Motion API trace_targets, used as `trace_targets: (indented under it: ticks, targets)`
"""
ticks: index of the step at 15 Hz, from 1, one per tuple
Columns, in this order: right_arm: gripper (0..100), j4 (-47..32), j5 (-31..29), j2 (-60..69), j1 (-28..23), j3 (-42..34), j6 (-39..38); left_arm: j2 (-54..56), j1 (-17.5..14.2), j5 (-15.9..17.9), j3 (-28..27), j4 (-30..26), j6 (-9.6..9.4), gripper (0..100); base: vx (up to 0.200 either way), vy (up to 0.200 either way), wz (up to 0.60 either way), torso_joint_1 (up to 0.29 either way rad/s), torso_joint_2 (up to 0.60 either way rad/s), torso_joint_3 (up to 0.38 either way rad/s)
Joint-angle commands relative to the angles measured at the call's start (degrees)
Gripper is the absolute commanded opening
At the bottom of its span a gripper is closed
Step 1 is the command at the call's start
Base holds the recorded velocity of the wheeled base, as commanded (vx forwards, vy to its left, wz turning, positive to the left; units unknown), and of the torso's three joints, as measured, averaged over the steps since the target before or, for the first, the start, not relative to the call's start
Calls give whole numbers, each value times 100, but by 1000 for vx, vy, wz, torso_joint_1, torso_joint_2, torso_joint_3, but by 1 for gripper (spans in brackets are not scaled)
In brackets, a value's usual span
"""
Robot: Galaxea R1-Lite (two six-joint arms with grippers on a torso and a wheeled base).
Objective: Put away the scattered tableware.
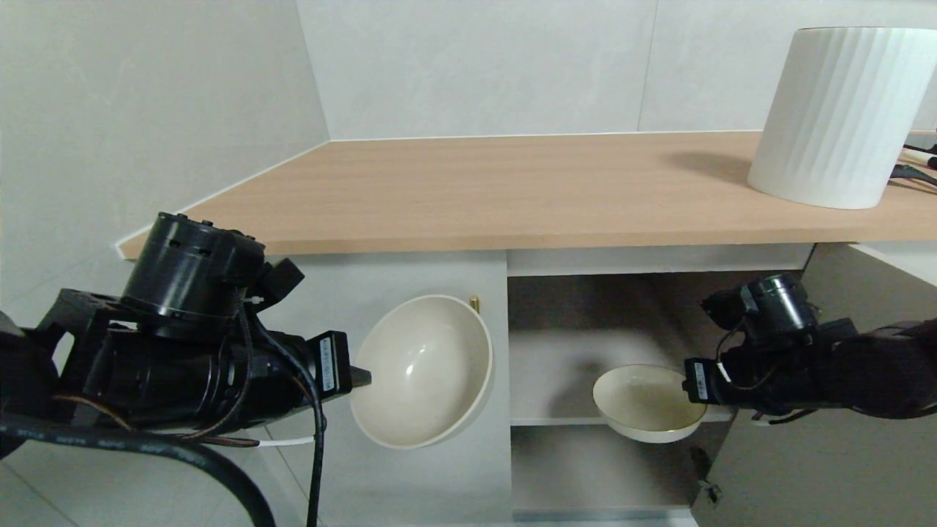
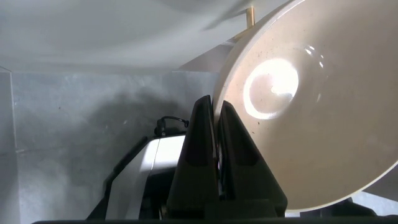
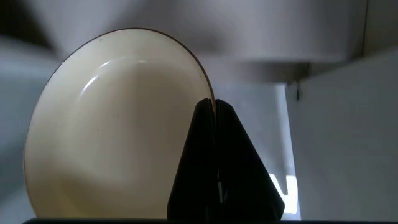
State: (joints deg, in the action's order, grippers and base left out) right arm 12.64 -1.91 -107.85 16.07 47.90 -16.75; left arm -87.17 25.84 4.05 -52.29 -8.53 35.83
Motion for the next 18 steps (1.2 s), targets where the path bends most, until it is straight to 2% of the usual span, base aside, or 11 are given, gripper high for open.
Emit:
trace_targets:
  ticks: [1,4,8,11,15,18]
  targets:
    - [0,696,-11,-957,-121,9,-65,-80,0,0,-1,-8,3,0,0,0,0,0,0,0]
    - [0,1680,-125,-1739,19,36,-417,-72,52,0,8,-17,3,0,0,0,0,0,0,0]
    - [0,2735,-784,-2504,195,115,-470,-107,123,8,25,-17,3,0,0,0,0,0,0,0]
    - [0,2805,-1153,-2900,204,422,-487,-124,158,-18,43,-17,12,0,0,0,0,0,0,0]
    - [0,2814,-1206,-3075,204,616,-522,-203,175,-9,43,-17,12,0,0,0,0,0,0,0]
    - [0,2814,-1479,-3137,195,862,-795,-230,184,-9,43,-8,12,0,0,0,0,0,0,0]
